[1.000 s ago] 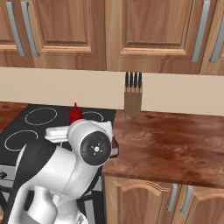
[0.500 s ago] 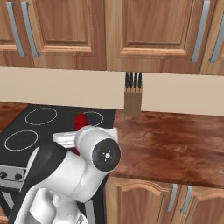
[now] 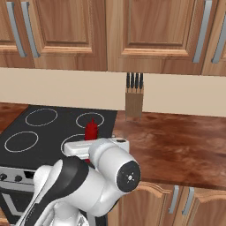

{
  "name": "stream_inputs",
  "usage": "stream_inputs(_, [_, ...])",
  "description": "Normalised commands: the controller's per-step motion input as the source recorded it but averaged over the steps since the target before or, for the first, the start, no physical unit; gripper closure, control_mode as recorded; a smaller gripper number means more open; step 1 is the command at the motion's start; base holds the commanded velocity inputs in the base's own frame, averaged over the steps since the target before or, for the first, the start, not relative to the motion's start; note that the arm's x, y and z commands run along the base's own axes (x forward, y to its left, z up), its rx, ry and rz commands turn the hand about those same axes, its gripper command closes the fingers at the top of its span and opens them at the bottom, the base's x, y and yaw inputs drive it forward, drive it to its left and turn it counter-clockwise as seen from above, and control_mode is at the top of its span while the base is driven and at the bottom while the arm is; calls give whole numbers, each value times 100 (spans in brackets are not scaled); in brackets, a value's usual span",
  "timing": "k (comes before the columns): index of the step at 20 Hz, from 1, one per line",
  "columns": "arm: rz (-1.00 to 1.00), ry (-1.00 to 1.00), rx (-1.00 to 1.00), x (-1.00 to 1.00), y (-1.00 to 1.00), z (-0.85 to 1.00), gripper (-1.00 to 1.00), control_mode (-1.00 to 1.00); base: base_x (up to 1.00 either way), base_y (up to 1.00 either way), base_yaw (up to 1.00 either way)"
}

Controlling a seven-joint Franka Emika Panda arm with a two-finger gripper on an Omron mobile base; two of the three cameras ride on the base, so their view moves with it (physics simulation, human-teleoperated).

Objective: Take 2 condiments from the cabinet and move them on the counter near the stove.Make sure the condiments are lined up with each other, next to each other.

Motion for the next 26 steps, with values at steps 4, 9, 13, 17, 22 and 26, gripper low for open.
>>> stream_inputs(4, [0,-8,0,2,0,-26,100,-100,0,0,0])
stream_inputs(9, [0,-7,0,11,-1,-38,100,-100,0,0,0])
stream_inputs(13, [0,-4,0,16,0,-34,100,-100,0,0,0])
stream_inputs(17, [0,0,0,23,0,-29,100,-100,0,0,0])
stream_inputs(22, [0,0,0,26,0,-15,100,-100,0,0,0])
stream_inputs(26, [0,-3,0,36,0,-30,100,-100,0,0,0])
